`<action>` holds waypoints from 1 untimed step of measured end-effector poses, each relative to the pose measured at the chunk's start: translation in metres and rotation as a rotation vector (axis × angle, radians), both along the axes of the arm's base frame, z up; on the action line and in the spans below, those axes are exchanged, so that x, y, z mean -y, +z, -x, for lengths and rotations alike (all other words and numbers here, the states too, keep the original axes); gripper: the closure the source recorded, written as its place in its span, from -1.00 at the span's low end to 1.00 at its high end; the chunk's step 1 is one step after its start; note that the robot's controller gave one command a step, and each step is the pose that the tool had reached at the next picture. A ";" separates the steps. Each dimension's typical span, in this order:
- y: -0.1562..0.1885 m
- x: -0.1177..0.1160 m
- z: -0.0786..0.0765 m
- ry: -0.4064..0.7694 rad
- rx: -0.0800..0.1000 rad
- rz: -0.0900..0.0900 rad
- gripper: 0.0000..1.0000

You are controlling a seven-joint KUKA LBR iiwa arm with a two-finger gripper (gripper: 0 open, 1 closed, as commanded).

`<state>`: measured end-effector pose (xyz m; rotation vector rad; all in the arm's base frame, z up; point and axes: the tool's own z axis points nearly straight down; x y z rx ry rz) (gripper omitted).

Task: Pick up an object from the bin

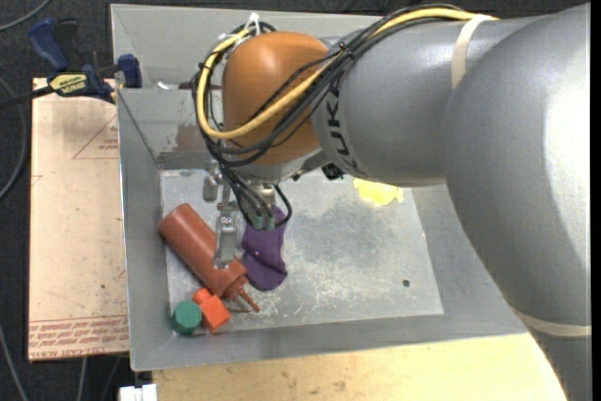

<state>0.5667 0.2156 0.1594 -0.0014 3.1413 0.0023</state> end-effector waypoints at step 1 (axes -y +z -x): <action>-0.014 0.025 0.013 0.051 0.000 -0.002 -1.00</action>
Offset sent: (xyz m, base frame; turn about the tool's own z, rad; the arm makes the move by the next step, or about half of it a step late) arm -0.0065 -0.0813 -0.0311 0.1382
